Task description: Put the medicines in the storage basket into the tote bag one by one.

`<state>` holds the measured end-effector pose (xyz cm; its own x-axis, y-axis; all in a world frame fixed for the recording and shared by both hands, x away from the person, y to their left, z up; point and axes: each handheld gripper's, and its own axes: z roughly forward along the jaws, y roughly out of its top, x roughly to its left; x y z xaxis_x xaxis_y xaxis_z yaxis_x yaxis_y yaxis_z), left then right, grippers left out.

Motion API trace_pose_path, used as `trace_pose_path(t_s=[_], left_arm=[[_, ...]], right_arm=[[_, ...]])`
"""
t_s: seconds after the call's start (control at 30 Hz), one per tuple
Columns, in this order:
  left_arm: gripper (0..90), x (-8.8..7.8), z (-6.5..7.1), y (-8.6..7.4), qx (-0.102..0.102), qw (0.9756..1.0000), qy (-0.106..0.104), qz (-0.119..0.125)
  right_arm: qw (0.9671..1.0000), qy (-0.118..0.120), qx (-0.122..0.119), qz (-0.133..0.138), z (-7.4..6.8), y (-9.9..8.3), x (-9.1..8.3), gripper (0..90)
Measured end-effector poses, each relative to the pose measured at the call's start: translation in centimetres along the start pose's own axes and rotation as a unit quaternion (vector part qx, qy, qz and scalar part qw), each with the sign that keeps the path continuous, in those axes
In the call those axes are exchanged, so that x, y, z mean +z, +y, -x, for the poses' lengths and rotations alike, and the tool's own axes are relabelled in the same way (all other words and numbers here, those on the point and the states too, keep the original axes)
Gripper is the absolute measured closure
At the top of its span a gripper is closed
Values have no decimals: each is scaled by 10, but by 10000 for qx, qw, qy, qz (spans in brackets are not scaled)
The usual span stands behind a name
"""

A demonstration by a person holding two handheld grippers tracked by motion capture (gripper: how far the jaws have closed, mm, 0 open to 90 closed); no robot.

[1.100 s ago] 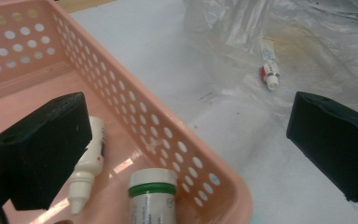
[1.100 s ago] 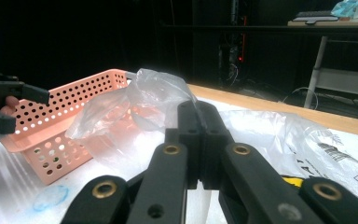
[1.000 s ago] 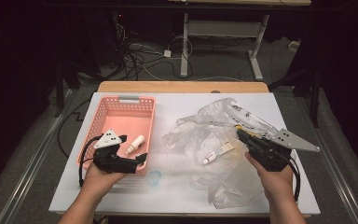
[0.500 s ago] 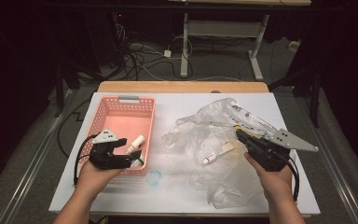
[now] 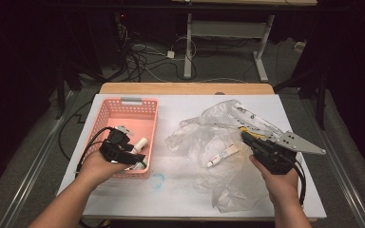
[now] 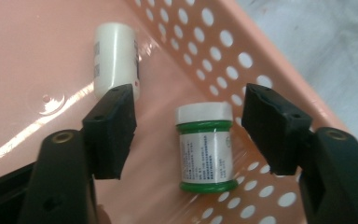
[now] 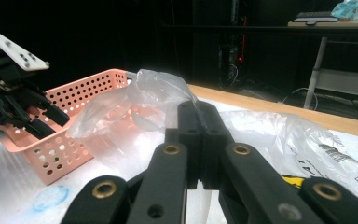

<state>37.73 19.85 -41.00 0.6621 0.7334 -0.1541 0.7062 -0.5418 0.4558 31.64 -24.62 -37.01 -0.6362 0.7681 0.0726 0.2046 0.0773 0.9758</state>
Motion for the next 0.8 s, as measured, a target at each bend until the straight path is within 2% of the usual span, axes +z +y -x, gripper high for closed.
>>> trace_pose_path(t_s=[0.17, 0.27, 0.4, 0.47, 0.57, 0.63, 0.7, 0.8], left_arm=[[420, 9, 0, 6, 42, 9987, -90, -493], [420, 14, -1, 10, 48, 9966, -166, -807], [438, 19, -4, 14, -34, 9934, -368, -1090], [443, 22, -5, 16, -93, 9910, -479, -1246], [457, 27, -8, 19, -187, 9859, -670, -1522], [480, 30, -9, 22, -188, 9844, -612, -1639], [482, 34, -9, 23, -233, 9809, -580, -1840], [493, 37, -9, 25, -248, 9777, -576, -2007]], right_arm=[[10000, 4, -12, 12, 0, 0, 0, 900], [10000, -3, 0, 3, 0, 0, 0, 900], [10000, 13, -11, -1, -1, 0, 0, 900], [10000, 15, -10, 0, -1, 0, 0, 900], [10000, 11, 4, -4, -1, 0, 1, 900], [10000, 17, -12, -19, -1, 0, 1, 900], [10000, 15, -20, -16, -1, 0, 1, 900], [10000, 4, 9, -5, -1, 0, 1, 900]])
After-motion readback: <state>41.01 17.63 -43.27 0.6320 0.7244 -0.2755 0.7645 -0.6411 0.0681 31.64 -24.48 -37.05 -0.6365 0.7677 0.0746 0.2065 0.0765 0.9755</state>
